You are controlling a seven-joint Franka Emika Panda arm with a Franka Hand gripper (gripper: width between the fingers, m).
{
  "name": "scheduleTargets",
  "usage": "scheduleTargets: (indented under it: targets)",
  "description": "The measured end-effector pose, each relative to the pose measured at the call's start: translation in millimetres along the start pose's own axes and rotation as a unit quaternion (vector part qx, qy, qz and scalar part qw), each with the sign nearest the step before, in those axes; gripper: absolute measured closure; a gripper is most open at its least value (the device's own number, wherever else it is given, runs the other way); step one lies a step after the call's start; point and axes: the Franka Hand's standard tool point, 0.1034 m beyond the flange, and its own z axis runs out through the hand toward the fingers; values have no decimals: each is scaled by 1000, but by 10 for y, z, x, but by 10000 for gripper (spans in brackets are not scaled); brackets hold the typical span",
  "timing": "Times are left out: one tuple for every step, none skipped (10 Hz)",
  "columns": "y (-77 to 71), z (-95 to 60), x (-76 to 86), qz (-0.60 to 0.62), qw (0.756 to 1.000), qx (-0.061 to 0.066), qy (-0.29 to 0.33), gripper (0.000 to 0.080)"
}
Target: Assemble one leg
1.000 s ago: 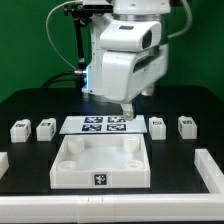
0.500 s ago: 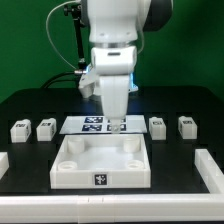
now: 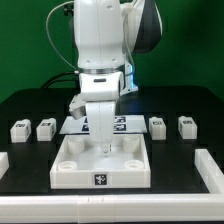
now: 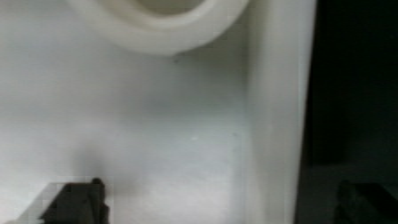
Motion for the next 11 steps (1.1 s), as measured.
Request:
scheduleTargets:
  targets:
    - [-1,2,-5,1,1000,0,0,295]
    - [-1,2,-8,1,1000,0,0,444]
    - [-2,2,-10,1,1000,0,0,444]
    - [-2,2,-11,1,1000,0,0,587]
    - [-2,3,-11,1,1000,0,0,587]
    - [-1,2,-12,1,1000,0,0,742]
    - [-1,2,-13,1,1000,0,0,742]
    - [-1,2,-13,1,1000,0,0,742]
    - [-1,2,-13,1,1000,0,0,742]
    - [-1,2,-13,1,1000,0,0,742]
    - [-1,2,-13,1,1000,0,0,742]
